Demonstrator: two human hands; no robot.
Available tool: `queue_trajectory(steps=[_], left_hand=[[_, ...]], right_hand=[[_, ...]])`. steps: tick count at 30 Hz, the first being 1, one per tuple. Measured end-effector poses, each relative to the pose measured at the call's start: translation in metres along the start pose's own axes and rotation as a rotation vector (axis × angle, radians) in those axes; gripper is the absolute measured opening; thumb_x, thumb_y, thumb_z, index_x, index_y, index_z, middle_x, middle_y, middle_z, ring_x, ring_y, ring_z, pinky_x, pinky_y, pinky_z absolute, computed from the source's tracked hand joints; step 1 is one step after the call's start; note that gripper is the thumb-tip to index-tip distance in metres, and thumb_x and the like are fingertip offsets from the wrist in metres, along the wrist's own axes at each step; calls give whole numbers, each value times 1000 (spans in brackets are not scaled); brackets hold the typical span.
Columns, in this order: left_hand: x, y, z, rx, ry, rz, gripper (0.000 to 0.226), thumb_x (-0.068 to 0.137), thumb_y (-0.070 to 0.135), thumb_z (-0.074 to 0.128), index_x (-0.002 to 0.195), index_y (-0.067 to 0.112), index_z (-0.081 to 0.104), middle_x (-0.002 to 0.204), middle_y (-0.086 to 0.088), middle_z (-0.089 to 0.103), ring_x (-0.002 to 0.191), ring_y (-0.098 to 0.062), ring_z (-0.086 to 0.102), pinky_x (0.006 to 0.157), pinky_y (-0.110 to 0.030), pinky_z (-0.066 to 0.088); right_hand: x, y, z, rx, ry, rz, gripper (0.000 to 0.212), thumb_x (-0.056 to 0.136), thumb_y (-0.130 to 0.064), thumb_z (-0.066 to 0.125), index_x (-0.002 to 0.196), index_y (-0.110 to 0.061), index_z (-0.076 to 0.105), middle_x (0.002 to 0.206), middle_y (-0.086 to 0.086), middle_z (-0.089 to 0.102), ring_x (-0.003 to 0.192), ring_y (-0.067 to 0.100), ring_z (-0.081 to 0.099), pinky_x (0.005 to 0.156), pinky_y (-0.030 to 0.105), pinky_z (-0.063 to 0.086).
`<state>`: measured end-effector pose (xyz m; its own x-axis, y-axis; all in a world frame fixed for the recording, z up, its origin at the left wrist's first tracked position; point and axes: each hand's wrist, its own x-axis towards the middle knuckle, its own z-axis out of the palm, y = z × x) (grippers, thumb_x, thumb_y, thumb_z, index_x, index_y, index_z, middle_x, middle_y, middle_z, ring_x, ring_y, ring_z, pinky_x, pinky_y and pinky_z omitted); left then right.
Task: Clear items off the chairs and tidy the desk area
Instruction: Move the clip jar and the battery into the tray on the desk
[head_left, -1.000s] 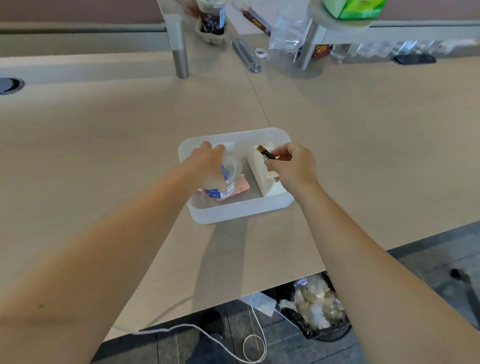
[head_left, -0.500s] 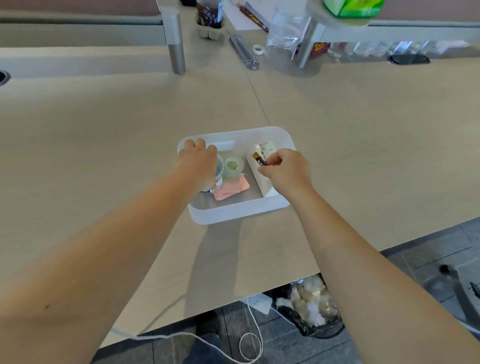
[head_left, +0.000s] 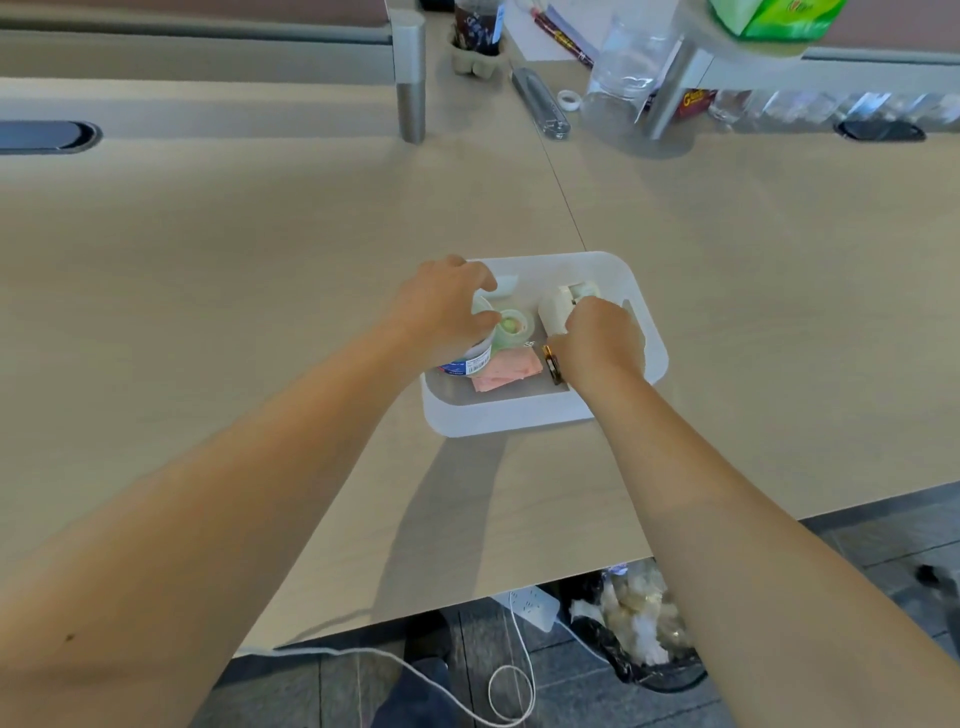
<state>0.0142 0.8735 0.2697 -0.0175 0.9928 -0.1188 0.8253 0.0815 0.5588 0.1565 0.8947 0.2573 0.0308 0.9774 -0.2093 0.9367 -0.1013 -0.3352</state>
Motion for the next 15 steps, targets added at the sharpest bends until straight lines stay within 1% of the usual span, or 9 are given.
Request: queue_trajectory(steps=[1, 2, 3, 6, 8, 10, 12, 15], left_hand=[[-2, -1, 0, -25, 14, -3, 36, 86, 17, 53, 121, 11, 52, 131, -9, 49, 124, -26, 42, 101, -34, 36], [-4, -1, 1, -59, 31, -8, 34, 86, 17, 54, 119, 11, 54, 129, -9, 51, 122, -25, 44, 99, -33, 36], [-6, 0, 1, -99, 51, -13, 32, 86, 17, 54, 117, 11, 55, 128, -8, 52, 120, -24, 46, 97, -30, 37], [-15, 7, -1, -240, 129, -51, 26, 87, 16, 53, 112, 9, 58, 120, -4, 58, 108, -21, 53, 89, -25, 38], [-23, 15, -4, -340, 173, -85, 24, 88, 14, 52, 109, 8, 60, 106, 0, 60, 92, -19, 52, 83, -26, 38], [-34, 21, -8, -411, 216, -96, 22, 87, 12, 51, 107, 6, 61, 96, 3, 56, 88, -15, 49, 83, -28, 39], [-48, 25, -10, -442, 274, -106, 21, 87, 10, 52, 104, 4, 62, 93, 3, 55, 88, -14, 50, 85, -29, 41], [-80, 28, -9, -466, 386, -146, 18, 86, 7, 53, 100, 2, 63, 84, 3, 56, 85, -16, 50, 82, -29, 41]], right_hand=[[-2, 0, -4, 41, 11, -13, 10, 87, -7, 47, 81, -3, 55, 77, 6, 50, 85, 30, 47, 70, 30, 34], [-3, 2, -6, 95, 21, -18, 13, 87, -8, 47, 93, -3, 57, 86, 6, 51, 86, 29, 47, 69, 30, 33], [-6, 2, -9, 149, 30, -27, 15, 87, -10, 48, 97, -5, 57, 89, 5, 51, 85, 26, 47, 68, 30, 33], [-15, 4, -17, 353, 43, -69, 7, 83, -10, 48, 81, -14, 54, 85, -2, 55, 81, 19, 49, 66, 28, 35], [-22, 2, -23, 530, 31, -94, 13, 81, -9, 51, 70, -15, 52, 75, -4, 55, 79, 18, 52, 62, 25, 38], [-32, -2, -30, 655, 13, -138, 24, 80, -7, 53, 61, -22, 48, 67, -9, 52, 76, 19, 53, 58, 20, 39], [-44, -5, -36, 718, -15, -201, 28, 80, -6, 55, 60, -24, 47, 67, -10, 51, 76, 19, 53, 59, 18, 39], [-64, -8, -39, 743, -75, -313, 28, 80, -6, 56, 62, -25, 47, 67, -8, 52, 76, 19, 53, 62, 22, 41]])
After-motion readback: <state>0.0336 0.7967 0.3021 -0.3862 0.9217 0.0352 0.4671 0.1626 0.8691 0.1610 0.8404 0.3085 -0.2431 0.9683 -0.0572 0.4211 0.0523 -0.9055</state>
